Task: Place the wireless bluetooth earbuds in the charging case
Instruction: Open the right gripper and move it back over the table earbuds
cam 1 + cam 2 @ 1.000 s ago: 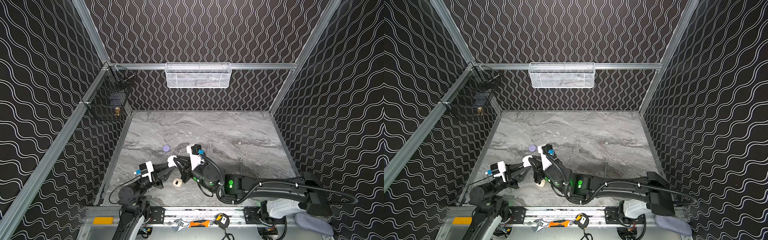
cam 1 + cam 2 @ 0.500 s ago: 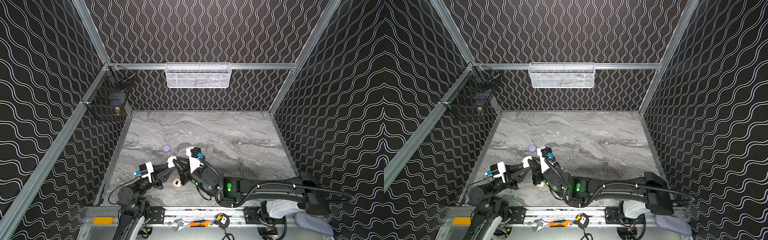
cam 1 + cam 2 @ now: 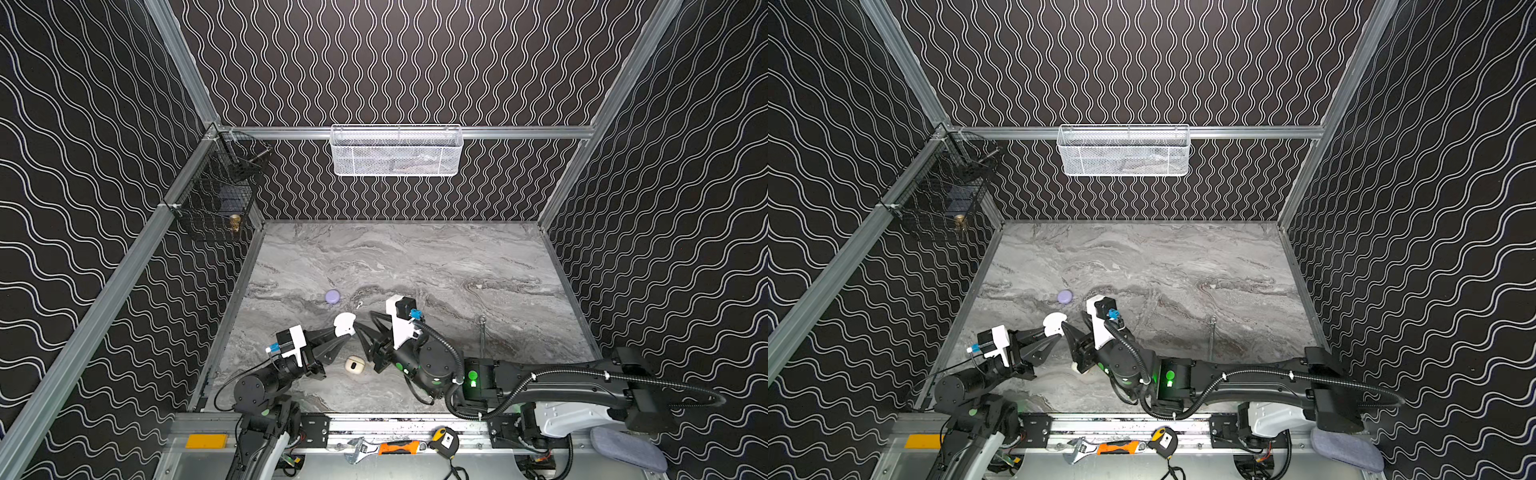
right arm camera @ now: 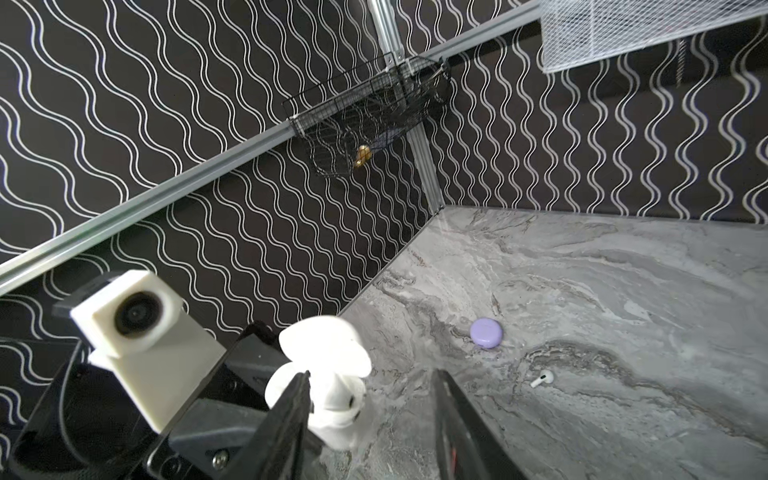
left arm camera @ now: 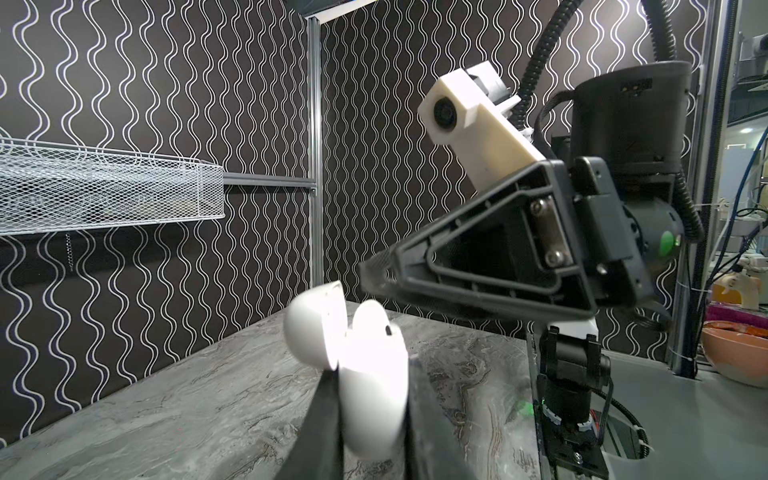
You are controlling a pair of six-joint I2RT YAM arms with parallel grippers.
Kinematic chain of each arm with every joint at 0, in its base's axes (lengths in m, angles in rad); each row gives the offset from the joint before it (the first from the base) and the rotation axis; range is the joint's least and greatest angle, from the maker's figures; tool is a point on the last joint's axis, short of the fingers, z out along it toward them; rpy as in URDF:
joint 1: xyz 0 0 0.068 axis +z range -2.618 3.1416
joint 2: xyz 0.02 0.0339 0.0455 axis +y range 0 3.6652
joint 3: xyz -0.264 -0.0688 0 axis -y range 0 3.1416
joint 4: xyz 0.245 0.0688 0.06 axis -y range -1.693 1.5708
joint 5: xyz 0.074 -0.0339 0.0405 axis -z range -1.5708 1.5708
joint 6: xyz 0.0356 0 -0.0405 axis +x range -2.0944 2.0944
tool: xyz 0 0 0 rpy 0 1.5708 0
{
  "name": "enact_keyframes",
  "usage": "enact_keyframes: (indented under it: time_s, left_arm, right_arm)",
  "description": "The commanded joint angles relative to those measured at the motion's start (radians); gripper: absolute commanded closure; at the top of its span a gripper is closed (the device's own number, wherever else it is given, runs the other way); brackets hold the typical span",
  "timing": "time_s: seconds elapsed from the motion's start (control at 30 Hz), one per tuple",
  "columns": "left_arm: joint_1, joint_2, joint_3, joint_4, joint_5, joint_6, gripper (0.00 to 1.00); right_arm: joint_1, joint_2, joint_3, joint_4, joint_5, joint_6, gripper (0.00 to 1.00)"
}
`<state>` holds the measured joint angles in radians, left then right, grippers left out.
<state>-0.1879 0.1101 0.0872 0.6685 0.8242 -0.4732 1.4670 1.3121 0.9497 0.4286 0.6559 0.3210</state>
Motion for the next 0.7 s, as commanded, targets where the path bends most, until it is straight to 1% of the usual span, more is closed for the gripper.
enact_keyframes:
  time_s: [0.0,0.13,0.2,0.23,0.3,0.37,0.43,0.53,0.6,0.67]
  left_arm:
    - [0.001,-0.004,0.017,-0.066,-0.050,0.058,1.00]
    - [0.001,0.003,0.035,-0.227,-0.167,0.117,1.00]
    - [0.001,0.023,0.037,-0.267,-0.243,0.117,1.00]
    - [0.002,0.041,0.043,-0.290,-0.280,0.121,1.00]
    - [0.002,0.088,0.068,-0.339,-0.337,0.134,1.00]
    - [0.002,0.146,0.095,-0.387,-0.402,0.142,1.00]
    - [0.001,0.194,0.113,-0.431,-0.469,0.154,1.00]
    - [0.005,0.214,0.129,-0.512,-0.590,0.160,1.00]
    - [0.009,0.208,0.135,-0.560,-0.663,0.163,1.00]
    - [0.013,0.200,0.142,-0.600,-0.706,0.162,1.00]
  right_arm:
    - [0.003,-0.048,-0.017,0.006,0.061,-0.057,0.49]
    - [-0.014,-0.127,-0.070,-0.005,0.159,-0.093,0.46]
    - [-0.052,-0.148,-0.092,-0.036,0.169,-0.076,0.46]
    - [-0.086,-0.152,-0.099,-0.070,0.154,-0.050,0.47]
    - [-0.181,-0.140,-0.108,-0.137,0.086,0.030,0.47]
    - [-0.299,-0.093,-0.094,-0.212,-0.050,0.124,0.48]
    - [-0.386,-0.003,-0.049,-0.285,-0.151,0.182,0.49]
    - [-0.439,0.176,0.088,-0.409,-0.231,0.216,0.49]
    - [-0.457,0.297,0.179,-0.481,-0.296,0.234,0.52]
    - [-0.467,0.413,0.264,-0.526,-0.363,0.242,0.53]
